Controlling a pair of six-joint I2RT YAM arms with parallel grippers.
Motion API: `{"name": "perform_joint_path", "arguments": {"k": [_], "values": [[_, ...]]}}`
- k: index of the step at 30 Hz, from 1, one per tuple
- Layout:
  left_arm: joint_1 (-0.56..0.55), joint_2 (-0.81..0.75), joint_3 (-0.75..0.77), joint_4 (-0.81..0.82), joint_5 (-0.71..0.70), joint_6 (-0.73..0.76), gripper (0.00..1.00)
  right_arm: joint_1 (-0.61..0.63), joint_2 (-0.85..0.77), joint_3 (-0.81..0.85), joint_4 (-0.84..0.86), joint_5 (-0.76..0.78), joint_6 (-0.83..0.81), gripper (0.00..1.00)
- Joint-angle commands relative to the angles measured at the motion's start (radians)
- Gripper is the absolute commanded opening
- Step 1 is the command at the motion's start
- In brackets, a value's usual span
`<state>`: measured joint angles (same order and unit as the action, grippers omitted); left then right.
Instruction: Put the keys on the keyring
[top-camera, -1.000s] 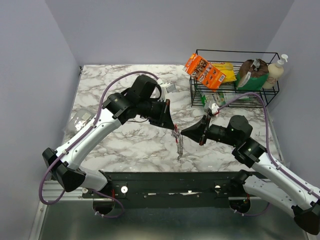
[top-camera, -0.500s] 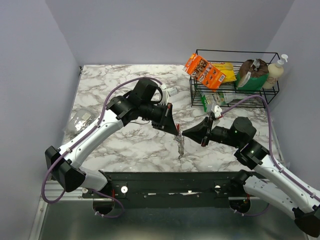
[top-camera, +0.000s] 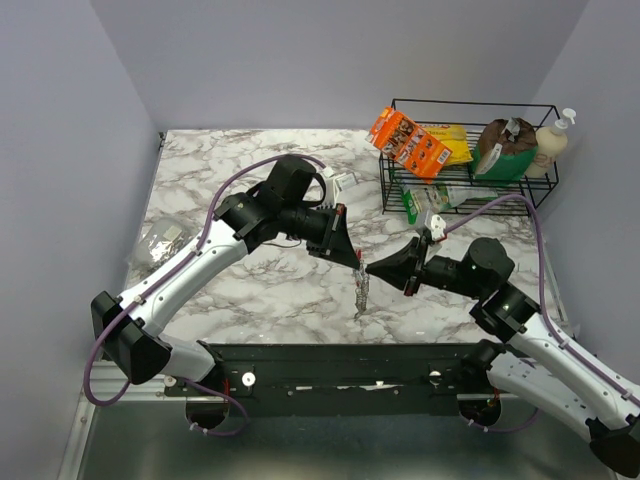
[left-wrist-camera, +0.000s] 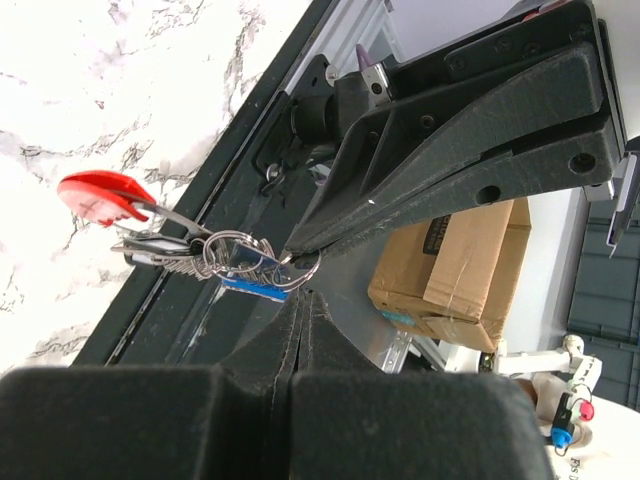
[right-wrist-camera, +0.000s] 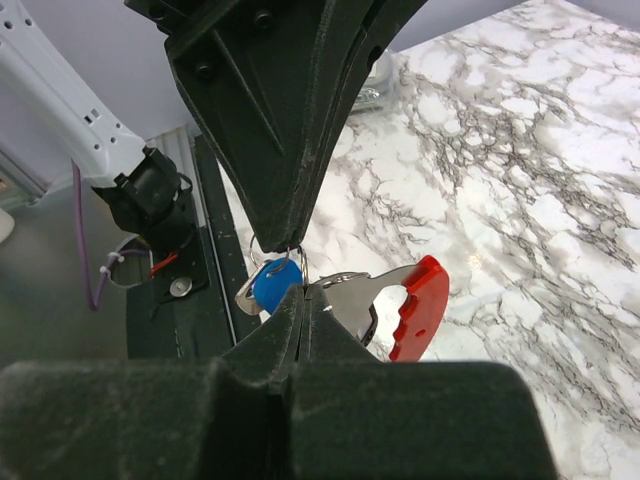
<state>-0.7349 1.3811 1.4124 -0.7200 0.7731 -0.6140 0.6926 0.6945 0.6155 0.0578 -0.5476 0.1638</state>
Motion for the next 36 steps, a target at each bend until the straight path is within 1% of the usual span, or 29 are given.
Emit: {"name": "perform_joint_path", "arguments": {"k": [1, 15, 24, 32, 36], "values": [[0.0, -0.022, -0.001, -0.001, 0.023, 0.002, 0.0, -0.001, -0.021, -0.007, 0.027, 0.001, -0.006, 0.0], [0.017, -0.057, -0.078, 0.042, 0.022, -0.041, 0.0, -0.001, -0.026, -0.01, 0.036, 0.011, 0.005, 0.0], [0.035, -0.068, -0.099, 0.125, 0.04, -0.092, 0.0, -0.001, -0.027, -0.019, 0.034, 0.002, 0.002, 0.0], [0.035, -0.068, -0.109, 0.129, 0.037, -0.093, 0.0, -0.001, -0.032, -0.022, 0.033, 0.008, 0.002, 0.0], [0.037, -0.06, -0.104, 0.082, 0.002, -0.064, 0.0, -0.002, -0.039, -0.022, 0.031, 0.014, 0.003, 0.0]]}}
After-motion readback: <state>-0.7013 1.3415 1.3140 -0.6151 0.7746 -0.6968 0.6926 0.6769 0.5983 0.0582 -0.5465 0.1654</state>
